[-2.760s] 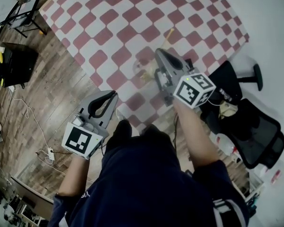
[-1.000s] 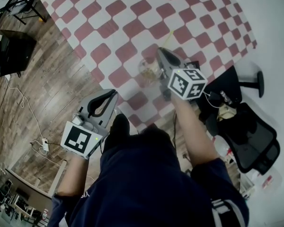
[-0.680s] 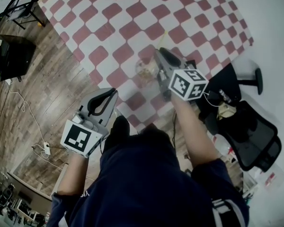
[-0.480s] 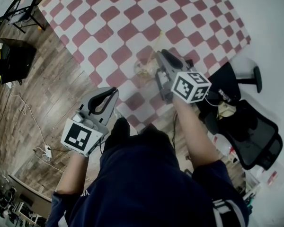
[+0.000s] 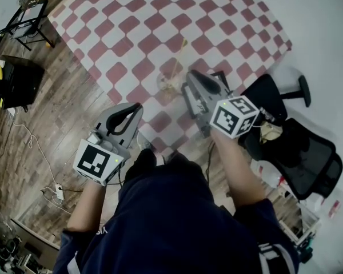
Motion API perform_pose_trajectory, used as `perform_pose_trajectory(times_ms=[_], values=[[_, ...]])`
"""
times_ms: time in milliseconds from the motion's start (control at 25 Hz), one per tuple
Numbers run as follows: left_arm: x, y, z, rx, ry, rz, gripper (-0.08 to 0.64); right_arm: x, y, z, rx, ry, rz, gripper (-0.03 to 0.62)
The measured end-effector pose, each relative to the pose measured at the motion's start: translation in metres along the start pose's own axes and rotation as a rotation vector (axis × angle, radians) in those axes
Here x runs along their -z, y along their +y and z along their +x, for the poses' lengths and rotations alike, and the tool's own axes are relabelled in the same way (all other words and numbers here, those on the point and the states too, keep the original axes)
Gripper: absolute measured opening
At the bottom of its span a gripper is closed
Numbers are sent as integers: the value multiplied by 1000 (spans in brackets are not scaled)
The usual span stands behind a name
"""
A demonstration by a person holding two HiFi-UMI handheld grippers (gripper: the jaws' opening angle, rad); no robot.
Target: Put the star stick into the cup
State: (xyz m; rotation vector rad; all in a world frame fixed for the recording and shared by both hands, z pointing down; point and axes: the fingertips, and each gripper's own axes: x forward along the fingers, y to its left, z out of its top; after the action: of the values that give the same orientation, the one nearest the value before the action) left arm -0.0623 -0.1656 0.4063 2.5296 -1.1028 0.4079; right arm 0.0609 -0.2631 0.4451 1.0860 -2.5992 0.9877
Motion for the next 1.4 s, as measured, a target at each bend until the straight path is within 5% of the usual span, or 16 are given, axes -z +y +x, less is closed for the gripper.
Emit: perform_pose_trajectory(times_ms=[760,1400], values=[[-19,-38,-38,67,-61,83,41,24,87,-62,-22,-7,-145,20],[-24,-64,-56,120,-84,132,41,43,120,-89,-7,-28,-151,17]])
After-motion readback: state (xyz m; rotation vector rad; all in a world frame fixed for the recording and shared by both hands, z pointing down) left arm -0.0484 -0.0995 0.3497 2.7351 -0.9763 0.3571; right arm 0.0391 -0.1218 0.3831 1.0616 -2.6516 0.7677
